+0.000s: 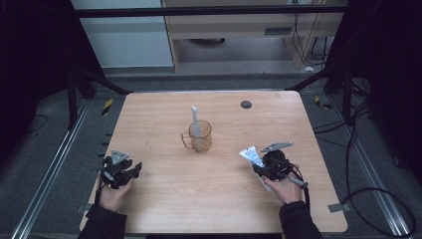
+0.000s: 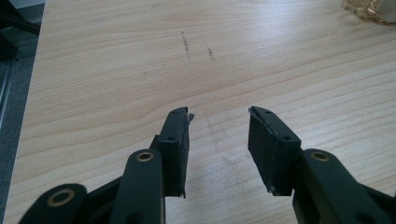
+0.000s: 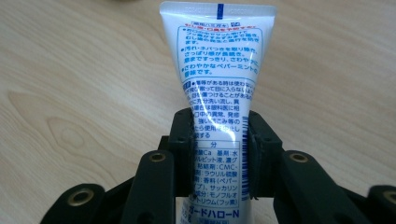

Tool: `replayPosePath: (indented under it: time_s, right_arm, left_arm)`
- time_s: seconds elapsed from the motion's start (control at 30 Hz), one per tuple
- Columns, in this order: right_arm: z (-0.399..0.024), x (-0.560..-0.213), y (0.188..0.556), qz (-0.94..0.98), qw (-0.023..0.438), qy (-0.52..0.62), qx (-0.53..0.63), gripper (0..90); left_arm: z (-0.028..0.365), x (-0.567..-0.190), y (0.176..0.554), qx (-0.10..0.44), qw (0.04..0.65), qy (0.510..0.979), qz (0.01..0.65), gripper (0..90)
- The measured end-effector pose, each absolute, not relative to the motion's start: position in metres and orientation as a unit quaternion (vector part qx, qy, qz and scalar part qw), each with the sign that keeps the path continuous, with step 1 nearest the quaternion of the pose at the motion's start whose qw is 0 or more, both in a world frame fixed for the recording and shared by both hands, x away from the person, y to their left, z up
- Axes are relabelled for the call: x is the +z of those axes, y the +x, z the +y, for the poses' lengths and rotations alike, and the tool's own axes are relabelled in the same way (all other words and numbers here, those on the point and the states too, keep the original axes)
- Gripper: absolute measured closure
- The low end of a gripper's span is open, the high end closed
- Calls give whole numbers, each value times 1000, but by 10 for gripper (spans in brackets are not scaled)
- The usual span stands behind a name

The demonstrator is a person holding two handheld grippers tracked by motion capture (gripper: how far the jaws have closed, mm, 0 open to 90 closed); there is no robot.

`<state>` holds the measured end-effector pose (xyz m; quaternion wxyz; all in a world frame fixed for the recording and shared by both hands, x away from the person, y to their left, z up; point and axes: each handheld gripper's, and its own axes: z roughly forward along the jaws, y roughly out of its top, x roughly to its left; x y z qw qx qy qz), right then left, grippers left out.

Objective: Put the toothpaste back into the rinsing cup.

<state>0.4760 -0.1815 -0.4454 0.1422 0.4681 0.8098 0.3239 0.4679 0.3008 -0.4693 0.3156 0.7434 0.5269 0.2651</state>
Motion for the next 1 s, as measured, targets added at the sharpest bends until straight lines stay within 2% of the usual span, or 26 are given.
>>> replayPosePath:
  time_s: [0.37, 1.0]
  right_arm:
    - [-178, -429, 475, 758, 194, 467, 412, 682]
    - [-141, -401, 500, 689, 240, 457, 509, 686]
  left_arm:
    - [301, -469, 466, 266, 317, 743, 525, 573]
    - [302, -469, 466, 266, 320, 741, 527, 573]
